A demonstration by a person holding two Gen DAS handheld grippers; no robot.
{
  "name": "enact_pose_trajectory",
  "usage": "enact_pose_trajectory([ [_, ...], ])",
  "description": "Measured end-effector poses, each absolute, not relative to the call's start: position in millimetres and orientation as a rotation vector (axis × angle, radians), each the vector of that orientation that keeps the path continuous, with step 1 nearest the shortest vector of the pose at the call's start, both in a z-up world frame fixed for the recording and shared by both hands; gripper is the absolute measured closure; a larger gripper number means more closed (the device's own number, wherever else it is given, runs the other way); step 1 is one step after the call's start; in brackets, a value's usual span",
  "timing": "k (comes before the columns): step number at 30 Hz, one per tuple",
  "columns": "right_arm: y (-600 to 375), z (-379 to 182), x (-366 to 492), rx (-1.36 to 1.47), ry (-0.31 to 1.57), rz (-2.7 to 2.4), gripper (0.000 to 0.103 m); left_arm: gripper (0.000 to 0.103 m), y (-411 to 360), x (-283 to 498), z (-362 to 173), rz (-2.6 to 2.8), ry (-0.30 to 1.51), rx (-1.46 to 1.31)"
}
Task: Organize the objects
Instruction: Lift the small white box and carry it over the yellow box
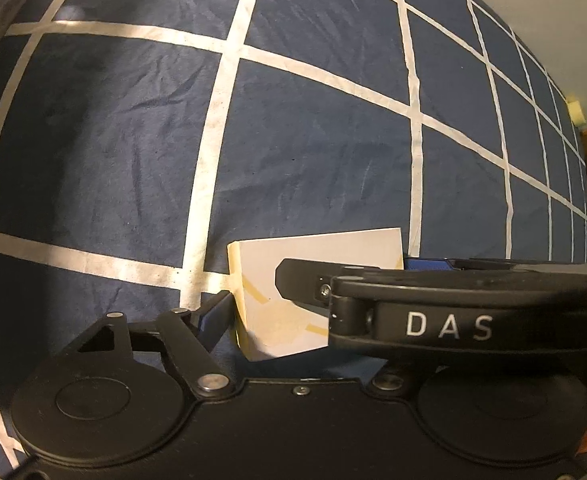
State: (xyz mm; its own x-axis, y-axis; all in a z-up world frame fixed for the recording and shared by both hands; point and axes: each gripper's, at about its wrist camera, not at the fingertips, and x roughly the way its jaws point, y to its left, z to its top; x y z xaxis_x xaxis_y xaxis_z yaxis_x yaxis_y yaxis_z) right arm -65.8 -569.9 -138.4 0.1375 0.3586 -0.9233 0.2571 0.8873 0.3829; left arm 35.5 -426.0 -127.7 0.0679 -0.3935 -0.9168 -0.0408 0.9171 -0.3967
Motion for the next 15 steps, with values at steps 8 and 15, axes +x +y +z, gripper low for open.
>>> enact_pose_trajectory([
  [8, -571, -131, -71, 0.528, 1.43, 0.07, 0.025, 0.032, -430, 32, -118, -0.294, 1.477, -0.321],
  [15, -564, -107, -83, 0.538, 1.374, 0.068, 0.025, 0.032, -429, 20, -93, -0.3, 1.431, -0.283],
])
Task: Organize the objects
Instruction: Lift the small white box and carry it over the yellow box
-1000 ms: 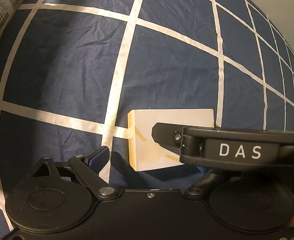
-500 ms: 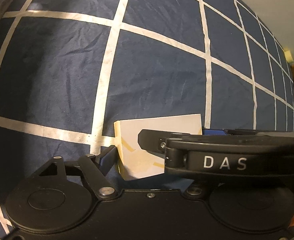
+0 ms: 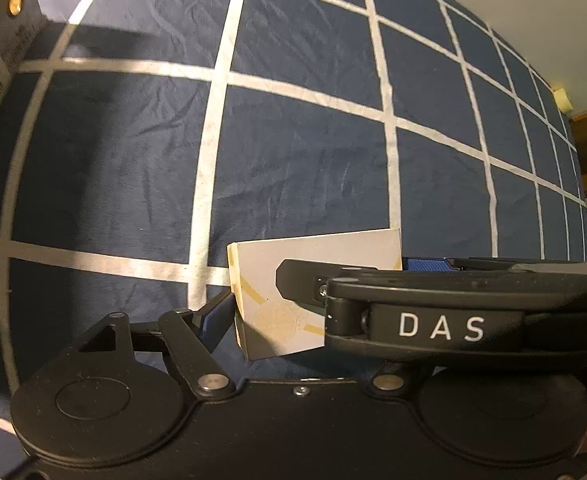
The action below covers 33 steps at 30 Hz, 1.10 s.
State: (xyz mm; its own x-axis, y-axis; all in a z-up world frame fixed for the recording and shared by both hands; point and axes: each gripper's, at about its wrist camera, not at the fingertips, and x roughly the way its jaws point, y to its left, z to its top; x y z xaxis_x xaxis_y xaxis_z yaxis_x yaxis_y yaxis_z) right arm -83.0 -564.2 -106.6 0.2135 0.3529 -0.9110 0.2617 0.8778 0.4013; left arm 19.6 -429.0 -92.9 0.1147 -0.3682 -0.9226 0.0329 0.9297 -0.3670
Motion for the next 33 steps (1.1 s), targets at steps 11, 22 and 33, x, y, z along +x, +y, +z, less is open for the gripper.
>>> enact_pose_trajectory([
  [11, -532, -69, -96, 0.544, 1.297, 0.091, 0.025, 0.032, -403, -1, -52, -0.283, 1.368, -0.232],
  [22, -464, -37, -77, 0.525, 1.243, 0.105, 0.026, 0.032, -332, -3, -22, -0.274, 1.316, -0.214],
  [33, -367, -2, -43, 0.542, 1.172, 0.061, 0.026, 0.033, -235, 12, 9, -0.323, 1.271, -0.157],
])
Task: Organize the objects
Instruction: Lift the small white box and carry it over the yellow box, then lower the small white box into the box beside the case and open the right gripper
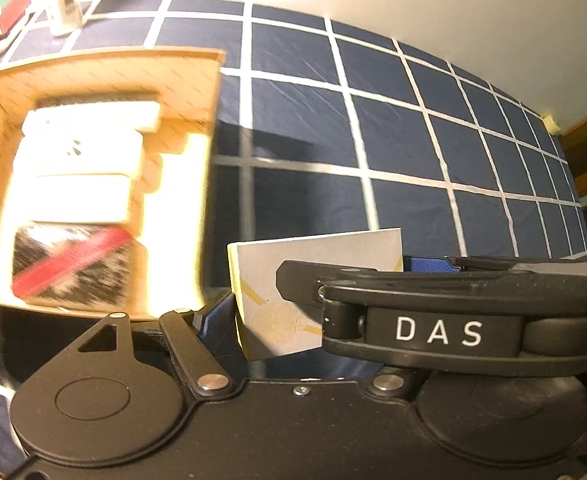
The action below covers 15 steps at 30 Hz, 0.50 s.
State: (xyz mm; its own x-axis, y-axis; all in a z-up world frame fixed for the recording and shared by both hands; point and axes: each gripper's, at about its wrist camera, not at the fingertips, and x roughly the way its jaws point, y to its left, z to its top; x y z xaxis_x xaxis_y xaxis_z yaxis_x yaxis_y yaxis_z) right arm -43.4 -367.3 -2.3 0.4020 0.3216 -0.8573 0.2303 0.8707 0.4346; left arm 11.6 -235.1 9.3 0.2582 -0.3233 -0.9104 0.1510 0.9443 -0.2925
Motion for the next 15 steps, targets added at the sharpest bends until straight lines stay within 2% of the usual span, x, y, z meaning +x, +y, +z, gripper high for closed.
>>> enact_pose_trajectory([
  [15, -254, 9, 1, 0.583, 1.125, 0.019, 0.027, 0.034, -122, 31, 22, -0.373, 1.264, -0.063],
])
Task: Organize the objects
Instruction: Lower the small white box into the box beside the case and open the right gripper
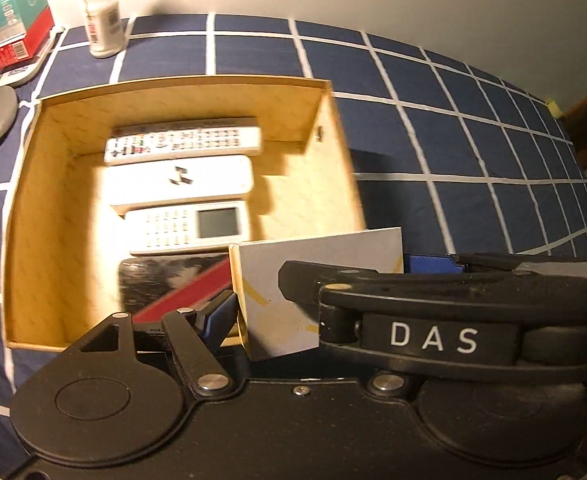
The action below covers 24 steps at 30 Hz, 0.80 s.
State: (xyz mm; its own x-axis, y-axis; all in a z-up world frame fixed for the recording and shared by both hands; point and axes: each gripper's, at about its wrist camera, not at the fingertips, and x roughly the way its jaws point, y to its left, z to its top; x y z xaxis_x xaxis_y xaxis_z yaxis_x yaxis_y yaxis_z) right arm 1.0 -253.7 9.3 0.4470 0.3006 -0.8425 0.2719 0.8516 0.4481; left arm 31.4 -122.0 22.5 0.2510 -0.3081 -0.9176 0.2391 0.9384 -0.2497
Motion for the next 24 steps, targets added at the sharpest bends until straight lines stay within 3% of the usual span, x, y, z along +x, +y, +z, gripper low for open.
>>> enact_pose_trajectory([
  [24, -186, -70, 70, 0.635, 1.341, -0.01, 0.027, 0.034, -40, 83, -57, -0.375, 1.476, -0.112],
])
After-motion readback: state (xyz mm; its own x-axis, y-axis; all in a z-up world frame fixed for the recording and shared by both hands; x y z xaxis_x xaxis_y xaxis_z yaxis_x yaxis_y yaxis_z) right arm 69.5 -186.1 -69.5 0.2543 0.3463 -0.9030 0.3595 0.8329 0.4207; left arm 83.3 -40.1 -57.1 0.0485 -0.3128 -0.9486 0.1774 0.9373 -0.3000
